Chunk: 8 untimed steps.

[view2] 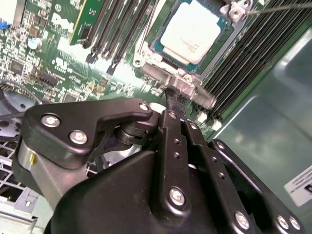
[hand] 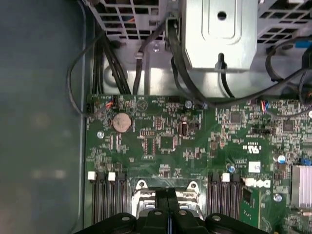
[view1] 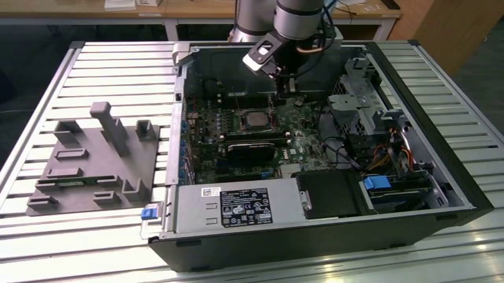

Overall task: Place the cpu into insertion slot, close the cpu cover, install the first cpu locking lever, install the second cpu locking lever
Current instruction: 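Close the cpu cover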

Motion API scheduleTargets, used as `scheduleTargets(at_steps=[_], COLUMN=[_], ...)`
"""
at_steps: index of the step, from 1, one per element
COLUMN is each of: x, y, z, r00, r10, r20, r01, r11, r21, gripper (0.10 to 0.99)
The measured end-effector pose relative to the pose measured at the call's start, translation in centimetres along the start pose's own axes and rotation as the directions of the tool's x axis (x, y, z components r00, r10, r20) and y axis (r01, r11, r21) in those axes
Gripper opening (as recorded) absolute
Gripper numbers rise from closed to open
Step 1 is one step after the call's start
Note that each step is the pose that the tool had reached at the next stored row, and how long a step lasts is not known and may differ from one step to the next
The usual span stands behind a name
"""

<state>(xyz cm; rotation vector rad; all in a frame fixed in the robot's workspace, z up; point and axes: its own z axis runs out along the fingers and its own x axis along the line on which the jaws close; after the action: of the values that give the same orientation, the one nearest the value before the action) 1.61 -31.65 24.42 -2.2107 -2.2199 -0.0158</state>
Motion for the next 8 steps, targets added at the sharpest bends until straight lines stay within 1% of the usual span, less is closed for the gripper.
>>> scheduleTargets(at_steps=[4,8], x=[0.0,0.0], y=[-0.51,-0.75], z=[0.12,0.47], r00=[1.0,1.0], r10=[0.0,0.0], r20=[-0.0003,-0.0002], r01=[0.0,0.0], r11=[1.0,1.0], r21=[0.0,0.0], gripper=[0.118,0.118])
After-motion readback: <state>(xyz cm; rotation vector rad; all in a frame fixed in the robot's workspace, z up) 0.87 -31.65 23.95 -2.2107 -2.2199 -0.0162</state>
